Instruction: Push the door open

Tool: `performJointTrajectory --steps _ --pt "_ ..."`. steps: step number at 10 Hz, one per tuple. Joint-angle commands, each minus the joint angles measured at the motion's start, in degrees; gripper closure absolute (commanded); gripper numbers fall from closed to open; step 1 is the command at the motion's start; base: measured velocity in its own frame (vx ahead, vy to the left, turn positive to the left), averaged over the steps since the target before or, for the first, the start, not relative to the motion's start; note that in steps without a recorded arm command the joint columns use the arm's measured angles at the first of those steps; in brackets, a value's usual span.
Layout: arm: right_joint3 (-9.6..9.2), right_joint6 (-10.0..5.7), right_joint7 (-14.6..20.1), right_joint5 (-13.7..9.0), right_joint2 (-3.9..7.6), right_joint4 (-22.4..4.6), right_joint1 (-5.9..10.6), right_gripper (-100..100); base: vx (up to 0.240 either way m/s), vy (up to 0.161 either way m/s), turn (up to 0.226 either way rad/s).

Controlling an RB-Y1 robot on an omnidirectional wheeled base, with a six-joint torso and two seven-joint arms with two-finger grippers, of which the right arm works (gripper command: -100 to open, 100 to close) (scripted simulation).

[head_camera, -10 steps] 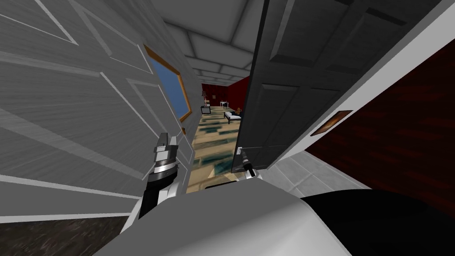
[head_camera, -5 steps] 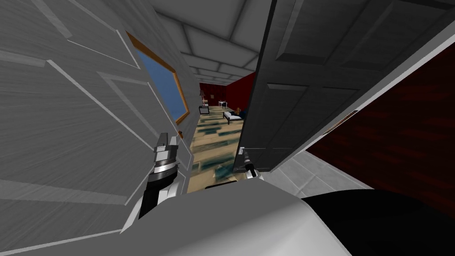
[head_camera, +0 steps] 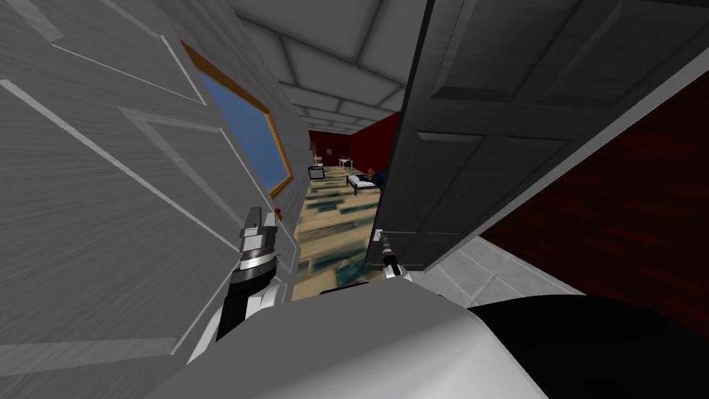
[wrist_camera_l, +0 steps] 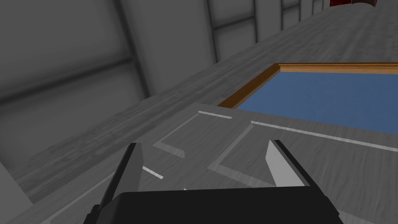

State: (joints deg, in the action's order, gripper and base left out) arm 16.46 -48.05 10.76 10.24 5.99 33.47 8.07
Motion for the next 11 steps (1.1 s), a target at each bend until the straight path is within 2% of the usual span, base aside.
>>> performJointTrajectory --steps 1,2,4,5,11 --pt "1.55 0.88 -0.5 -0.9 0.66 1.4 -0.28 100 0.219 0.100 -0.091" --pt "1.55 0.88 -0.5 -0.9 0.66 1.4 -0.28 100 0.144 0.062 -0.049" --pt "2.94 1.11 -1.2 -1.9 0.76 1.3 -0.28 100 0.176 0.058 -0.045" --pt "2.94 1.11 -1.2 -1.9 0.76 1.3 -0.28 100 0.139 0.050 -0.029" --pt "5.63 1.57 -2.5 -3.7 0.95 1.1 -0.28 100 0.158 0.058 -0.047"
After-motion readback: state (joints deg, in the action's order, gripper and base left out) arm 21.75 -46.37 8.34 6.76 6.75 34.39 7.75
